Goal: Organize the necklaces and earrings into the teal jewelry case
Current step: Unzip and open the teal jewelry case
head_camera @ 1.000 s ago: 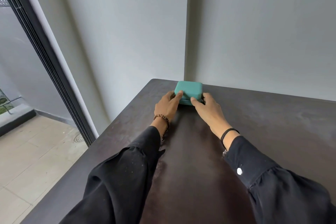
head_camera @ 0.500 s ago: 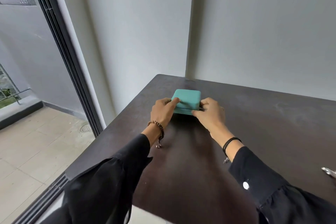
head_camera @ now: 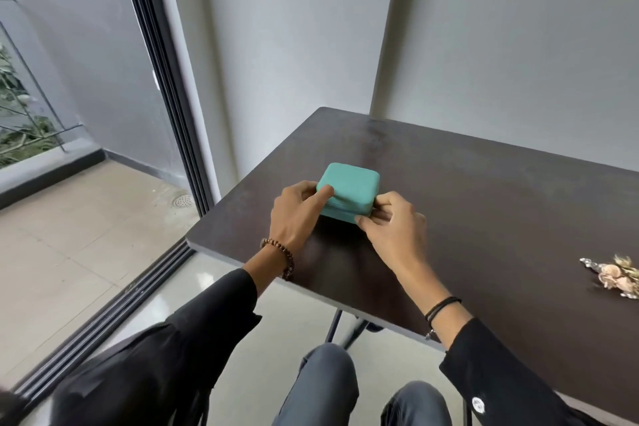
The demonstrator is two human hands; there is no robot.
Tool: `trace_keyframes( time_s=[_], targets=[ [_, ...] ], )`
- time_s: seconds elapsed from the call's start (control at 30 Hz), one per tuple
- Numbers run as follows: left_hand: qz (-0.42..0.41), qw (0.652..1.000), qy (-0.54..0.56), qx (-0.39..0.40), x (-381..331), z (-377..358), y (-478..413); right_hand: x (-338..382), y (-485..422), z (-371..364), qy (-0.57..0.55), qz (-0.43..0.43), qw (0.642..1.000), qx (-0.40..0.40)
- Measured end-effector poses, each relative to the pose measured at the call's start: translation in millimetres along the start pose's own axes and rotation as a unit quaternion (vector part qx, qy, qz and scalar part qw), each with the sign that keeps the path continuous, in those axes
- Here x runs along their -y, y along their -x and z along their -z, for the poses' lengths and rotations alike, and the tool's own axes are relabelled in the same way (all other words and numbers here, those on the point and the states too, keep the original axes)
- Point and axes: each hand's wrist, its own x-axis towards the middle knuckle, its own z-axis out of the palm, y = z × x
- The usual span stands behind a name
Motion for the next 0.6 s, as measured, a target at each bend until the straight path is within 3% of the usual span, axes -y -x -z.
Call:
trace_keyframes(
  time_s=[0.3, 0.43, 0.6],
  targets=[
    [-0.013, 1.000, 0.020, 0.010, 9.3, 9.8, 36.0, -11.2, 34.5, 3.4, -0.004, 0.016, 1.000, 0.011],
    [-0.001, 0.994, 0.017, 0.104, 21.3, 16.4, 30.7, -16.4, 39.7, 8.1, -0.013, 0.020, 0.999, 0.022],
    [-0.054, 0.967, -0.136, 0.209, 35.3, 21.3, 1.7, -20.1, 41.1, 9.0, -0.007, 0.022, 1.000, 0.008]
  ],
)
